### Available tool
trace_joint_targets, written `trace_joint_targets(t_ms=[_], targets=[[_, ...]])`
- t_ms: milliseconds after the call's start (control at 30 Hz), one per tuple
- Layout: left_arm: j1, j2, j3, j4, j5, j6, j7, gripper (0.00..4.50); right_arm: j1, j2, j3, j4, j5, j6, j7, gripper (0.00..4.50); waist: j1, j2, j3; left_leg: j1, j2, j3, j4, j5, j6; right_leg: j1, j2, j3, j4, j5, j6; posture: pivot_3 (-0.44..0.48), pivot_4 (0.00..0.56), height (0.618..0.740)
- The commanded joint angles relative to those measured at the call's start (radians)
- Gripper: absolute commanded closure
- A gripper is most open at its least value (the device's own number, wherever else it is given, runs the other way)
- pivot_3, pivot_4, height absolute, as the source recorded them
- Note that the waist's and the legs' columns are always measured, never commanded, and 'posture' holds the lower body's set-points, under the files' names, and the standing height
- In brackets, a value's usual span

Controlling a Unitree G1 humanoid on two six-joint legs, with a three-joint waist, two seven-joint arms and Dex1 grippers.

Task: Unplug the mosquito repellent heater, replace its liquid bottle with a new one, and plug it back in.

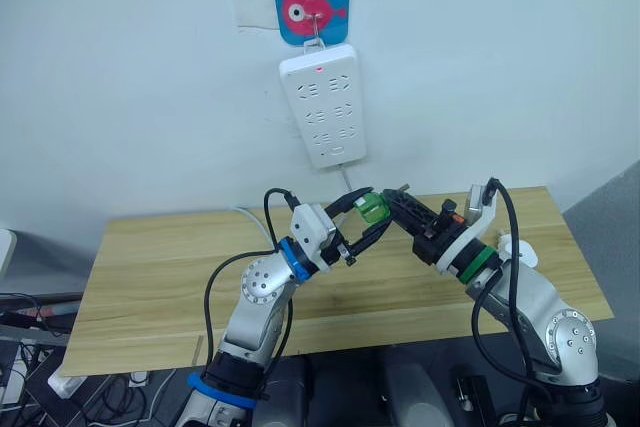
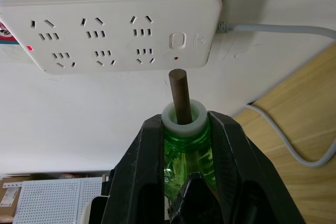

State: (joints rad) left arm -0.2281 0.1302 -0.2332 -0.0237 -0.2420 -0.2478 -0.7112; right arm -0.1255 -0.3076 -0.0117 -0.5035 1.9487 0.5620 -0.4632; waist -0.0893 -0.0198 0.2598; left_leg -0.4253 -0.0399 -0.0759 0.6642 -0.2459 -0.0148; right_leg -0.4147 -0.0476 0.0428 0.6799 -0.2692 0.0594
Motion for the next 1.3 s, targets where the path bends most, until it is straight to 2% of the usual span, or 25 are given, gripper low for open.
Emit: trace_joint_targets(t_ms=[33, 533, 767, 867, 900, 967, 1100, 1133, 1233, 1300], targets=[[0.006, 0.006, -0.009, -0.015, -0.001, -0.001, -0.011, 2.20, -0.002, -0.009, -0.011, -0.031, 0.024, 0.006, 0.014, 3.68, 0.000, 0.000, 0.000, 0.000, 0.000, 0.000, 0.000, 0.000, 0.000, 0.000, 0.000, 0.000, 0.000, 0.000, 0.000, -0.148, 0.246, 0.740], [0.021, 0.041, -0.014, -0.027, 0.003, 0.023, -0.027, 2.20, 0.000, -0.049, -0.015, -0.019, 0.024, 0.045, 0.042, 3.68, 0.001, 0.000, 0.000, 0.000, 0.000, 0.000, 0.000, 0.000, 0.000, 0.000, 0.000, 0.000, 0.000, 0.000, 0.000, -0.138, 0.222, 0.740], [0.034, 0.042, -0.006, -0.032, -0.004, 0.028, -0.024, 2.20, 0.105, -0.138, -0.056, -0.064, 0.017, 0.074, 0.079, 1.41, 0.003, 0.000, -0.003, 0.000, 0.000, 0.000, 0.000, 0.000, 0.000, 0.000, 0.000, 0.000, 0.000, 0.000, 0.000, -0.134, 0.195, 0.740], [0.037, 0.046, 0.002, -0.035, -0.005, 0.030, -0.020, 2.20, 0.159, -0.174, -0.073, -0.080, -0.047, 0.081, 0.129, 0.36, 0.004, 0.000, -0.012, 0.000, 0.000, 0.001, 0.000, 0.000, 0.000, 0.000, 0.000, 0.000, 0.000, 0.000, 0.000, -0.131, 0.189, 0.740], [0.037, 0.047, 0.006, -0.034, -0.004, 0.029, -0.017, 2.20, 0.173, -0.176, -0.077, -0.078, -0.094, 0.075, 0.152, 0.06, 0.003, 0.000, -0.016, 0.000, 0.000, 0.001, 0.000, 0.000, 0.000, 0.000, 0.000, 0.000, 0.000, 0.000, 0.000, -0.128, 0.180, 0.740], [0.039, 0.050, 0.015, -0.033, -0.003, 0.031, -0.011, 2.20, 0.195, -0.191, -0.070, -0.064, -0.243, 0.072, 0.227, 0.06, 0.004, 0.002, -0.028, 0.000, 0.000, 0.000, 0.000, 0.000, 0.000, 0.000, 0.000, 0.000, -0.001, 0.000, 0.000, -0.129, 0.172, 0.740], [0.058, 0.067, 0.029, -0.039, -0.006, 0.036, -0.007, 2.20, 0.197, -0.233, 0.016, -0.034, -0.659, 0.021, 0.402, 0.06, 0.003, 0.005, -0.051, 0.001, 0.000, 0.001, 0.000, 0.000, 0.000, 0.000, 0.001, 0.001, -0.001, 0.000, 0.000, -0.140, 0.155, 0.740], [0.062, 0.074, 0.038, -0.036, -0.006, 0.036, -0.002, 2.20, 0.184, -0.238, 0.064, -0.014, -0.811, -0.032, 0.442, 0.06, 0.003, 0.005, -0.056, 0.001, 0.000, 0.001, -0.001, 0.000, 0.000, 0.001, 0.001, 0.001, -0.001, 0.000, 0.001, -0.152, 0.151, 0.740], [0.066, 0.084, 0.059, -0.029, -0.007, 0.038, 0.009, 2.20, 0.169, -0.216, 0.157, 0.056, -1.124, -0.171, 0.527, 0.06, 0.003, 0.006, -0.064, 0.006, 0.000, 0.001, -0.002, 0.000, 0.000, 0.005, 0.002, 0.001, -0.002, -0.001, 0.001, -0.166, 0.136, 0.740], [0.065, 0.084, 0.065, -0.026, -0.010, 0.041, 0.011, 2.20, 0.174, -0.193, 0.185, 0.092, -1.239, -0.225, 0.563, 0.06, 0.003, 0.007, -0.074, 0.007, 0.000, 0.001, -0.002, 0.000, 0.000, 0.006, 0.002, 0.002, -0.003, -0.001, 0.002, -0.180, 0.127, 0.740]])
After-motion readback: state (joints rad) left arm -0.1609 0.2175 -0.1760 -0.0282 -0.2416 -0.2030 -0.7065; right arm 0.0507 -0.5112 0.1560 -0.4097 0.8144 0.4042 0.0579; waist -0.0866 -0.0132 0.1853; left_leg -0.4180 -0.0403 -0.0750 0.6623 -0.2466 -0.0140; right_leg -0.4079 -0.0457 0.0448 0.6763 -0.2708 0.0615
